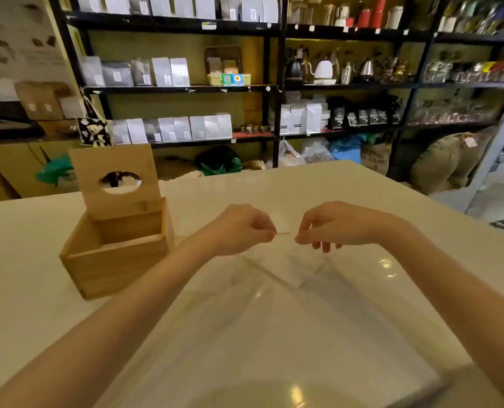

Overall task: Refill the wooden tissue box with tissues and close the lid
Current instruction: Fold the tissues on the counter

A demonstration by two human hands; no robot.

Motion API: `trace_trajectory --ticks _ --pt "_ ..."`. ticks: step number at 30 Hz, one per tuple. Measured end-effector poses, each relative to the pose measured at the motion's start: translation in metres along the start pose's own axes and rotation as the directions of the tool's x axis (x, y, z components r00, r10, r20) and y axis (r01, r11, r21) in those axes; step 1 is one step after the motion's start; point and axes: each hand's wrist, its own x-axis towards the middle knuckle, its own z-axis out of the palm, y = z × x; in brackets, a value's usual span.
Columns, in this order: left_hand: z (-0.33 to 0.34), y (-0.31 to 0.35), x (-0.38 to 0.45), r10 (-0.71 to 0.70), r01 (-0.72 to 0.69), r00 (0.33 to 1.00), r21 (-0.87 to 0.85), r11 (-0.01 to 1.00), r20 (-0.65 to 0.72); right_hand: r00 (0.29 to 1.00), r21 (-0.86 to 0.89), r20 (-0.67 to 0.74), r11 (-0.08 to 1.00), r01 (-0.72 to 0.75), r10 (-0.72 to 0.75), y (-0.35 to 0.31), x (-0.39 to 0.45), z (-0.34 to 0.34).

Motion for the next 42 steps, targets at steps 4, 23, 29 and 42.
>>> trace_trajectory --ticks 4,23,29,42 --pt "0.034 -0.013 0.0 0.054 -0.047 0.996 0.096 0.994 -0.064 0.984 -0.036 -0.177 0.999 -0.021 0.014 0.016 0.0 0.028" --pt "0.069 -0.033 -0.003 0.249 -0.201 0.961 0.318 0.927 -0.119 0.9 0.074 -0.424 0.986 0.152 -0.107 0.03 0.012 0.079" --pt "0.062 -0.031 -0.006 0.175 -0.141 0.97 0.193 0.971 -0.17 0.86 0.335 -0.505 0.902 0.272 -0.072 0.034 0.009 0.08" --pt "0.0 -0.003 -0.038 -0.239 0.135 0.965 -0.586 0.799 -0.103 0.845 0.653 -0.535 0.63 0.421 -0.01 0.012 -0.011 0.055"
